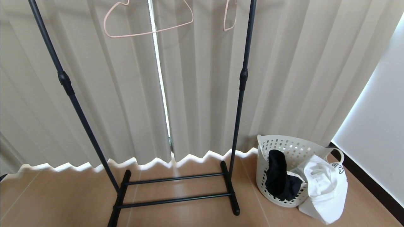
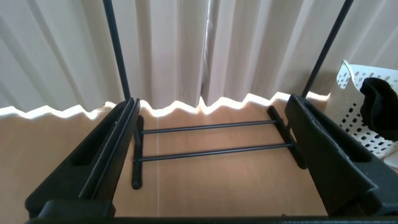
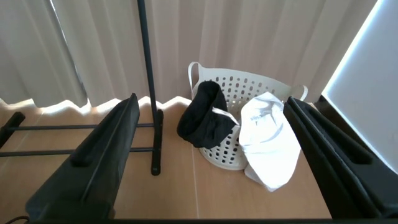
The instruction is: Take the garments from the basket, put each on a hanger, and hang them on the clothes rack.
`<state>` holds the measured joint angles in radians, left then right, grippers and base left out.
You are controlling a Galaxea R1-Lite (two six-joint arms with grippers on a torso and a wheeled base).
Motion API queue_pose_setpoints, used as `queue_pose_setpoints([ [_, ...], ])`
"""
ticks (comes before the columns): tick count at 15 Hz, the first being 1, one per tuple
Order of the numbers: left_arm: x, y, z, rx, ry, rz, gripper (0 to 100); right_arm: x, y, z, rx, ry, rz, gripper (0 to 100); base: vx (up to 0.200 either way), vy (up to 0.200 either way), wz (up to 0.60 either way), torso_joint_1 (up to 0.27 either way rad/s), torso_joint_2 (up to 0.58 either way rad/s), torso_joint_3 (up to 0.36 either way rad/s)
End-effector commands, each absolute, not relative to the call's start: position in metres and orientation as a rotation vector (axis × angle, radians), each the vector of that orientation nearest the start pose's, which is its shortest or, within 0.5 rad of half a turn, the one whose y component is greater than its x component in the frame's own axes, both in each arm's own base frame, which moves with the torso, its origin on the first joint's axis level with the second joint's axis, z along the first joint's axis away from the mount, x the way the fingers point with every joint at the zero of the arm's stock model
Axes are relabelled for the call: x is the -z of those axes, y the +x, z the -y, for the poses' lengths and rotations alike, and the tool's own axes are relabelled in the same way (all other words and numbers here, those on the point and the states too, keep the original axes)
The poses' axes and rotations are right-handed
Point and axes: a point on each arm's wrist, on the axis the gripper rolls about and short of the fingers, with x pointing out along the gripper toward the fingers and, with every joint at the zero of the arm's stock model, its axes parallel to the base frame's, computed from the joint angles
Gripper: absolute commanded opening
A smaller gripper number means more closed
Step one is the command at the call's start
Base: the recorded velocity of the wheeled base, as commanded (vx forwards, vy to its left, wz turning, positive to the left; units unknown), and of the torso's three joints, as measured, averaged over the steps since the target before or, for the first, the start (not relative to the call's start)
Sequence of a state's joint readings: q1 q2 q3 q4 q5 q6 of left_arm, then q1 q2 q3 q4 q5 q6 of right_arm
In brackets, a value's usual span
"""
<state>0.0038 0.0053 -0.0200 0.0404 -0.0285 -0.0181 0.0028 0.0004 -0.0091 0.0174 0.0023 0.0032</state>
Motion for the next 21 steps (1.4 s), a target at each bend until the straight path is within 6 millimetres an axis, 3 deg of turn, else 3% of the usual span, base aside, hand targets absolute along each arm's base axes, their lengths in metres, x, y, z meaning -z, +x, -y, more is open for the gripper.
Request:
queue_pose_setpoints([
  [1,-0.0771,-0.0239,0.0008,0.024,-0.019,-0.026,100,-0.0763,-0.0235,0.0,-0.006,0.003,-0.008,100,0.2,0.0,0.0,0.002,0.11,0.115],
  [6,-0.0771,-0.0239,0.0008,0.023,-0.019,-0.026,100,-0.0763,-0.0235,0.0,-0.006,0.002,-0.008,100,0.2,0.0,0.0,-0.001,0.03,0.033],
  [18,-0.0771,-0.0239,0.0007,0.023,-0.019,-0.026,100,-0.0763,-0.0235,0.0,-0.006,0.002,-0.008,100,0.0,0.0,-0.15,0.0,0.0,0.001],
  [21,-0.0771,-0.0239,0.0008,0.021,-0.02,-0.026,100,-0.0763,-0.0235,0.0,-0.006,0.002,-0.008,100,0.0,0.0,-0.6,-0.001,0.0,0.002],
])
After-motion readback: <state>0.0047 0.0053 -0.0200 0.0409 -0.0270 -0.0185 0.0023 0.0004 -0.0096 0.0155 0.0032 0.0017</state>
